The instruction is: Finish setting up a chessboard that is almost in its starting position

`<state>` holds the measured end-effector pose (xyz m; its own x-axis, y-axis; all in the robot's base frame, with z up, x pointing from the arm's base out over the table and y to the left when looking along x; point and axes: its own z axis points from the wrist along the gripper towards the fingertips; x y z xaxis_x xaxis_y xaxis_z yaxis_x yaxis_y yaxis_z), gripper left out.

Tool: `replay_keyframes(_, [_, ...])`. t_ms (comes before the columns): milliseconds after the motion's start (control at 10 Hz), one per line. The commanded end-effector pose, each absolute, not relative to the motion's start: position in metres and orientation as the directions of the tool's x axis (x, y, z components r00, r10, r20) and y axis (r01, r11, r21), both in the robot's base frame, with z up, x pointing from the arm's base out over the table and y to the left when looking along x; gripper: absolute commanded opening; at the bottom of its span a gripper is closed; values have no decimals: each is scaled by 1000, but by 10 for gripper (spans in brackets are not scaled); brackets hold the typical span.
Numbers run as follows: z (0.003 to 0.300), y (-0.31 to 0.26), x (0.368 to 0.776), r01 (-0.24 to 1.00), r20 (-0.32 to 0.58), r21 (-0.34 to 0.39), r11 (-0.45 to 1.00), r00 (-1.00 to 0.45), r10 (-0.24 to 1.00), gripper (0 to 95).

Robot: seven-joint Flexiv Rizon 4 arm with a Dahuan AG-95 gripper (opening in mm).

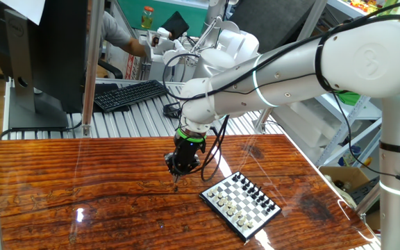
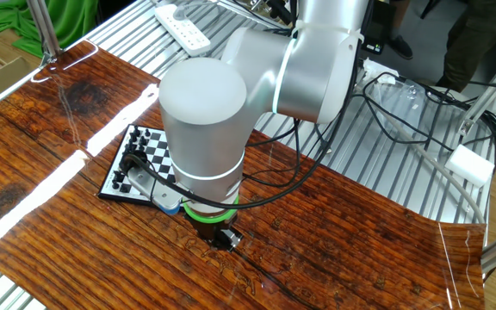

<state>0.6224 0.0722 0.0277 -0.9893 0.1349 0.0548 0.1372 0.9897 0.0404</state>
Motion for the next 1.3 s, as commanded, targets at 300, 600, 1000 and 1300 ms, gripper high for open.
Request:
replay_keyframes(300, [27,73,624,144,63,39,989,-988,141,0])
replay_keyframes(600, [27,75,628,152,69,36,988,-986,149,0])
replay_keyframes(1000, [28,80,637,154,70,31,988,-986,151,0])
replay_keyframes(1300, [30,81,640,152,68,29,988,-986,149,0])
